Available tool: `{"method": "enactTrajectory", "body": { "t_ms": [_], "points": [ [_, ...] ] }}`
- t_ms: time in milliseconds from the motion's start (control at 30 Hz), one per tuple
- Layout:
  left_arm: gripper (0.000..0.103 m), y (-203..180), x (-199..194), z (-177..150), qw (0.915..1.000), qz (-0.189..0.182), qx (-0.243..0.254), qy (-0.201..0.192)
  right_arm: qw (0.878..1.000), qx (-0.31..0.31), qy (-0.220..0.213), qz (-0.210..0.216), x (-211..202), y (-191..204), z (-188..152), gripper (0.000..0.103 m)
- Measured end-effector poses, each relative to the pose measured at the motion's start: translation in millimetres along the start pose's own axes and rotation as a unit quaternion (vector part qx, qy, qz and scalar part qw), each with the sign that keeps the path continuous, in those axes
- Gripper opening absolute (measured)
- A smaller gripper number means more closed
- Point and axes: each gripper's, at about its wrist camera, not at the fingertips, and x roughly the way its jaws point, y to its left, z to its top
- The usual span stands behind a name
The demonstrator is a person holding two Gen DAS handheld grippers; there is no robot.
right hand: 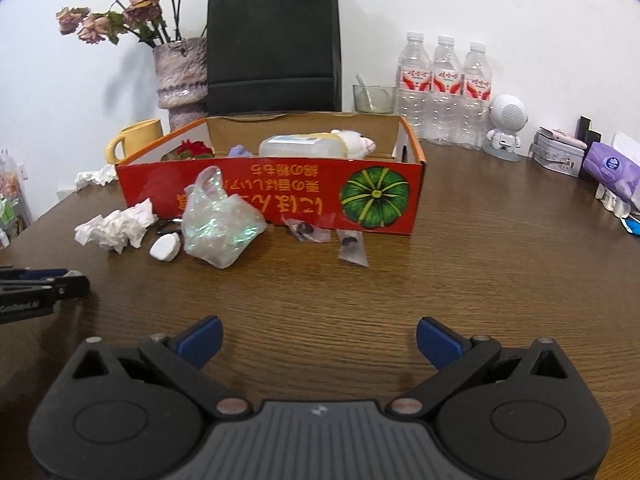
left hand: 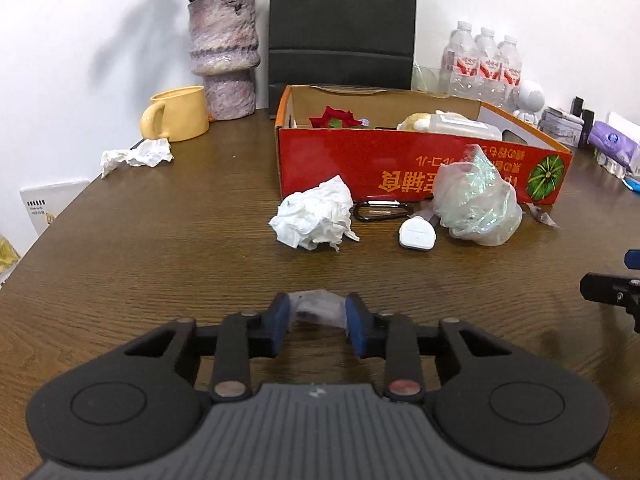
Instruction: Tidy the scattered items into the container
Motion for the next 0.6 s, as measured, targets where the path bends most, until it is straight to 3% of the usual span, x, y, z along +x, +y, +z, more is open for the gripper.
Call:
{"method": "enactTrajectory", "body": {
  "t_ms": [400,600],
  "points": [
    [0.027,4.8,-1.3,25.4,0.9985,-0.022,-0.021,-0.045,1.0,-0.014,-0.003,-0.01,32.1,-10.4,21.9,0.102],
    [0.027,9.1,0.8,39.6,0.9967,-0.034,-0.028,-0.068,1.0,-0.015,0.0,-0.016,63.8,-16.5,42.6,0.077]
  ]
}}
